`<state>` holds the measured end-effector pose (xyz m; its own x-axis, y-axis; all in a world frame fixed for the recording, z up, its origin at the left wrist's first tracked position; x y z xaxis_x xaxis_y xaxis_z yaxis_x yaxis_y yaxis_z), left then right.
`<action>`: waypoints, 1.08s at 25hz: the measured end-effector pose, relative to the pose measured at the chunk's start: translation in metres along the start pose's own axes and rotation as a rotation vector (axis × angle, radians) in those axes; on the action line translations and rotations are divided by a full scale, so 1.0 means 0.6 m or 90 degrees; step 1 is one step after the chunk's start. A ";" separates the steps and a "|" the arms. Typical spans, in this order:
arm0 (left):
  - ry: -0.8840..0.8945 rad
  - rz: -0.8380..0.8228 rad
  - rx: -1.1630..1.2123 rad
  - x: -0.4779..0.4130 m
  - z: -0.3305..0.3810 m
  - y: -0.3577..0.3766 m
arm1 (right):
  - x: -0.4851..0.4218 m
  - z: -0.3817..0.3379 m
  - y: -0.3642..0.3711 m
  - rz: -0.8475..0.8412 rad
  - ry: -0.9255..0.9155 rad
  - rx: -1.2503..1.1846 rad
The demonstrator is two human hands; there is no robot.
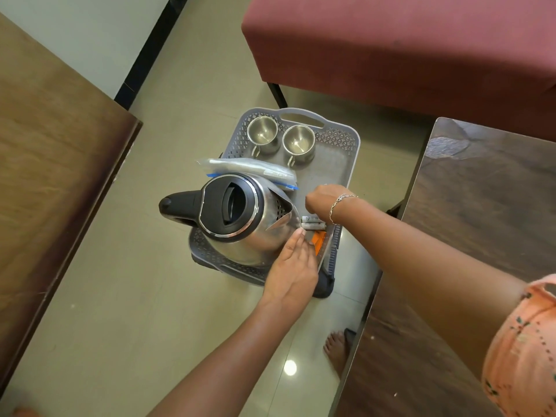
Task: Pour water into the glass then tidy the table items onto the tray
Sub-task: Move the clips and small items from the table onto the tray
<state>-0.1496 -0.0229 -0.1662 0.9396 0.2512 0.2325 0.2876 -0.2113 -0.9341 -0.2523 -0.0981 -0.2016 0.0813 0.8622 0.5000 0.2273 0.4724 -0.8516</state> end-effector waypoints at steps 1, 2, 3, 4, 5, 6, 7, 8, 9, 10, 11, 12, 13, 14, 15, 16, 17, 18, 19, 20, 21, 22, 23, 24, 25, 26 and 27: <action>-0.007 0.030 0.001 0.000 -0.002 -0.001 | 0.002 0.002 -0.003 0.021 -0.007 0.003; -0.011 0.057 0.015 0.001 -0.003 -0.002 | 0.008 0.005 -0.008 0.049 -0.014 0.006; 0.002 0.091 0.034 0.001 -0.002 -0.004 | 0.017 0.009 -0.014 0.083 -0.019 0.005; 0.031 0.125 0.055 0.001 0.000 -0.010 | 0.027 0.015 -0.017 0.117 -0.014 0.004; 0.054 0.147 0.076 0.001 0.000 -0.016 | 0.037 0.022 -0.017 0.152 -0.016 0.008; 0.047 0.150 0.100 -0.002 -0.006 -0.020 | 0.049 0.027 -0.021 0.204 -0.023 -0.001; 0.018 0.146 0.135 -0.005 -0.013 -0.024 | 0.065 0.032 -0.026 0.259 -0.032 -0.013; -0.027 0.147 0.178 -0.005 -0.020 -0.030 | 0.079 0.037 -0.027 0.303 -0.042 -0.028; -0.073 0.163 0.217 -0.003 -0.025 -0.038 | 0.092 0.041 -0.027 0.339 -0.049 -0.035; -0.111 0.191 0.242 0.001 -0.028 -0.051 | 0.108 0.046 -0.027 0.368 -0.046 -0.026; -0.138 0.219 0.253 0.003 -0.025 -0.065 | 0.128 0.054 -0.032 0.402 -0.040 -0.013; -0.156 0.236 0.247 0.002 -0.018 -0.080 | 0.151 0.064 -0.041 0.436 -0.022 -0.010; -0.169 0.238 0.230 -0.002 -0.007 -0.092 | 0.175 0.077 -0.047 0.472 -0.003 -0.006; -0.178 0.230 0.206 -0.007 0.007 -0.105 | 0.201 0.090 -0.049 0.493 0.027 -0.003; -0.182 0.224 0.180 -0.014 0.025 -0.118 | 0.228 0.105 -0.048 0.507 0.059 -0.008; -0.182 0.221 0.162 -0.023 0.049 -0.134 | 0.260 0.122 -0.045 0.517 0.095 -0.019; -0.179 0.224 0.157 -0.033 0.072 -0.151 | 0.291 0.137 -0.044 0.542 0.130 -0.026; -0.173 0.231 0.166 -0.044 0.097 -0.169 | 0.324 0.153 -0.043 0.561 0.166 -0.036; -0.165 0.243 0.181 -0.056 0.126 -0.191 | 0.361 0.173 -0.040 0.578 0.203 -0.050; -0.157 0.255 0.201 -0.065 0.157 -0.215 | 0.399 0.193 -0.037 0.589 0.239 -0.065; -0.148 0.267 0.221 -0.074 0.190 -0.239 | 0.439 0.215 -0.032 0.606 0.270 -0.074; -0.138 0.275 0.239 -0.080 0.223 -0.264 | 0.481 0.237 -0.028 0.622 0.300 -0.083; -0.125 0.284 0.248 -0.086 0.257 -0.290 | 0.525 0.256 -0.023 0.641 0.328 -0.089; -0.109 0.295 0.256 -0.091 0.293 -0.316 | 0.572 0.274 -0.018 0.663 0.354 -0.093; -0.090 0.306 0.268 -0.096 0.327 -0.338 | 0.619 0.290 -0.013 0.694 0.374 -0.090; -0.070 0.319 0.287 -0.098 0.361 -0.360 | 0.665 0.305 -0.006 0.719 0.394 -0.092; -0.045 0.331 0.312 -0.101 0.402 -0.384 | 0.717 0.322 0.004 0.738 0.418 -0.100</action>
<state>-0.3177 0.2383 -0.0305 0.9133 0.2975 -0.2782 -0.3261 0.1248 -0.9371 -0.4044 0.3093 -0.0192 0.7388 0.4809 -0.4721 -0.1845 -0.5294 -0.8281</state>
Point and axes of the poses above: each hand's wrist, its own x-axis away from the middle knuckle, its own y-axis out of the palm, z = x × y, the point moved 8 cm from there along -x, towards the middle knuckle, and after that the axes turned 3 degrees about z, right-handed, at the moved point
